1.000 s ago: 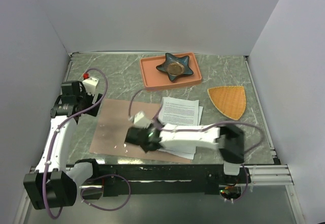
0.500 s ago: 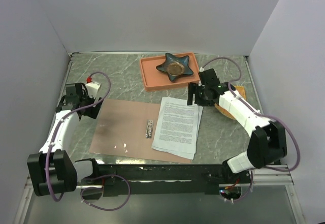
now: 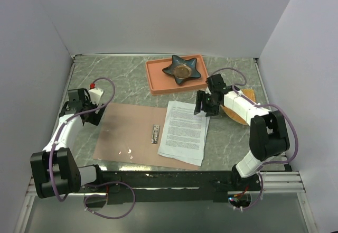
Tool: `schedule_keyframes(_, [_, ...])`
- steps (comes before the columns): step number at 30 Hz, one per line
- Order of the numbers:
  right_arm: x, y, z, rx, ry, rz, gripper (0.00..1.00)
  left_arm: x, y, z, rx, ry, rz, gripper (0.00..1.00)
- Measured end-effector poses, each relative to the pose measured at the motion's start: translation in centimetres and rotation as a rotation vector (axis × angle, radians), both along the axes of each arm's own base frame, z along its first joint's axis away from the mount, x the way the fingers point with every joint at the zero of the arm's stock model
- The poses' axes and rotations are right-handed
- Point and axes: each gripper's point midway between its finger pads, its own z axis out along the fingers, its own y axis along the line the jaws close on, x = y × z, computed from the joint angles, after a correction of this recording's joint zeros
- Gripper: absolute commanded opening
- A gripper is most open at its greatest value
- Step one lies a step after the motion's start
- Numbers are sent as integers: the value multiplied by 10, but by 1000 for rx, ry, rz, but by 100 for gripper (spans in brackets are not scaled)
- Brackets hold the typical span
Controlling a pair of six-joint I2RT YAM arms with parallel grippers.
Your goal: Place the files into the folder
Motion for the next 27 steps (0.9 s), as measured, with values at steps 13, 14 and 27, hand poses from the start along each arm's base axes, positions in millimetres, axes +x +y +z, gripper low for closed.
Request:
schedule_keyframes(13, [-7, -11, -17, -28, 63, -106, 69, -21, 25, -40, 56, 67, 30, 98])
schedule_keyframes(14, [-7, -12, -19, -34, 69, -112, 69, -21, 28, -41, 61, 65, 34, 98])
schedule_keyframes(27, [-14, -12, -38, -26, 113, -158, 66, -21, 39, -52, 76, 84, 36, 96])
